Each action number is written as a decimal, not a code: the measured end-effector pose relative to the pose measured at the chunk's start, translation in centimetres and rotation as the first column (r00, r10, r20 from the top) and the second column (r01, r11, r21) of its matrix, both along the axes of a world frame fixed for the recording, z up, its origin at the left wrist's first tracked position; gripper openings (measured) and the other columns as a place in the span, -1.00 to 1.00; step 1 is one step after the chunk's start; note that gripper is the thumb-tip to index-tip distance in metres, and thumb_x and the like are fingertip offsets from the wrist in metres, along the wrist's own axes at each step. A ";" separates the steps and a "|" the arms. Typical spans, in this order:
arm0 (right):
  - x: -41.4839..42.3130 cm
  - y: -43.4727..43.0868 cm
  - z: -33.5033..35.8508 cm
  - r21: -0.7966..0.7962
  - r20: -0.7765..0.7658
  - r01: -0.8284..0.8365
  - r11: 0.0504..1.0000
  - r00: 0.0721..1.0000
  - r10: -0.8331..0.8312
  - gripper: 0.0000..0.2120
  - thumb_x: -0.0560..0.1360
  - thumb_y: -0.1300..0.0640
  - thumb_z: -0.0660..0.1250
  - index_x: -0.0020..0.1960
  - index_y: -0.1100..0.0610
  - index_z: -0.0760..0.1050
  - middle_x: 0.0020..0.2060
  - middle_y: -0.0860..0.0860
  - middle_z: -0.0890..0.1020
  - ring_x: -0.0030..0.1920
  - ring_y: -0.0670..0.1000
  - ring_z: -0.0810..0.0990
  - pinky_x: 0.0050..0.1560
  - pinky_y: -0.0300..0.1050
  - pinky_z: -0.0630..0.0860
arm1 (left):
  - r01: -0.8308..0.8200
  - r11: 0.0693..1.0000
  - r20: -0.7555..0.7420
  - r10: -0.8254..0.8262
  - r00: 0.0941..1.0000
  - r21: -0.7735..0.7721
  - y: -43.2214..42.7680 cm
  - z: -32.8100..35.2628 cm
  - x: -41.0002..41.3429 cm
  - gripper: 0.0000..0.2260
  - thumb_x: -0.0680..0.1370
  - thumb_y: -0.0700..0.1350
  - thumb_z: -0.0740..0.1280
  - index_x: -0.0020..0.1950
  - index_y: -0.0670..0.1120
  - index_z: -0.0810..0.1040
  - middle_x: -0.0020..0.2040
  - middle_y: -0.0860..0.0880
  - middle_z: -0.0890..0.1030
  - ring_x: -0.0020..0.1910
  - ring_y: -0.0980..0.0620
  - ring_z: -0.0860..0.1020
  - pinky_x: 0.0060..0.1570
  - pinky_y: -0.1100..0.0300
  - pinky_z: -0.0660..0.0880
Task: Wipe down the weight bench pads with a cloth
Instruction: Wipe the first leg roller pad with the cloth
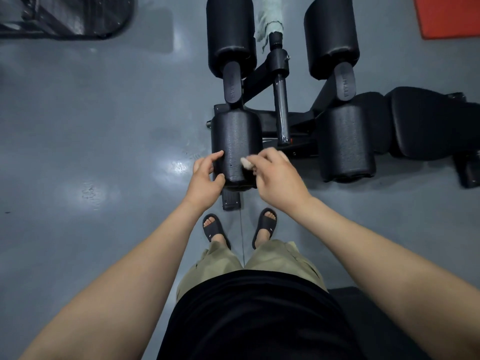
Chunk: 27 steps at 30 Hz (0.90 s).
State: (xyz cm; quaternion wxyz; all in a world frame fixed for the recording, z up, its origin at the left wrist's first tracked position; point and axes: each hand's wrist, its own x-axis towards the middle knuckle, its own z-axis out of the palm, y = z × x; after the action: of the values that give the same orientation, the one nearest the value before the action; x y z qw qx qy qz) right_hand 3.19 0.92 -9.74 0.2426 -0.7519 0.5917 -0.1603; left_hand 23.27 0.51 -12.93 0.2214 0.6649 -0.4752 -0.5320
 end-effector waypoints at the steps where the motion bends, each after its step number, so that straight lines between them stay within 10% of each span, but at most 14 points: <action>1: 0.6 -1.2 0.3 -0.020 0.013 0.036 0.999 0.999 -0.035 -0.62 0.47 0.32 0.24 0.25 0.15 0.57 0.02 0.11 0.52 0.00 0.18 0.49 -0.01 0.06 0.55 | -0.001 1.000 -0.001 0.001 1.000 -0.002 0.0 0.0 0.1 -0.52 0.61 -0.26 0.28 0.49 0.09 0.40 0.38 0.03 0.30 0.41 0.01 0.40 0.40 -0.04 0.45; 20: 4.6 -15.0 -0.1 0.132 -0.288 -0.064 0.989 0.952 0.100 -0.54 0.48 0.41 0.15 0.29 0.13 0.54 0.14 0.11 0.46 0.01 0.13 0.32 0.08 0.07 0.49 | 0.018 0.999 0.083 -0.015 0.996 -0.034 -0.8 -0.1 0.1 -0.51 0.55 -0.15 0.45 0.46 -0.11 0.42 0.25 0.04 0.34 0.28 0.08 0.42 0.32 0.30 0.31; 27: 3.9 -12.9 0.0 0.110 -0.281 -0.153 0.982 0.943 0.179 -0.52 0.44 0.42 0.18 0.27 0.11 0.55 0.16 0.06 0.51 0.11 0.17 0.41 -0.05 -0.10 0.34 | 0.051 0.999 0.038 -0.051 0.998 -0.012 -1.1 -0.1 1.2 -0.61 0.61 -0.23 0.33 0.44 -0.06 0.46 0.28 0.03 0.37 0.27 0.11 0.44 0.42 0.09 0.40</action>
State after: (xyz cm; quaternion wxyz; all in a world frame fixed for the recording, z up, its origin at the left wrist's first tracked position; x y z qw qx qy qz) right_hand 7.05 -11.94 -9.75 0.1983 -0.8032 0.5618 -0.0017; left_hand 24.44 -0.55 -13.03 0.2032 0.6609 -0.4997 -0.5218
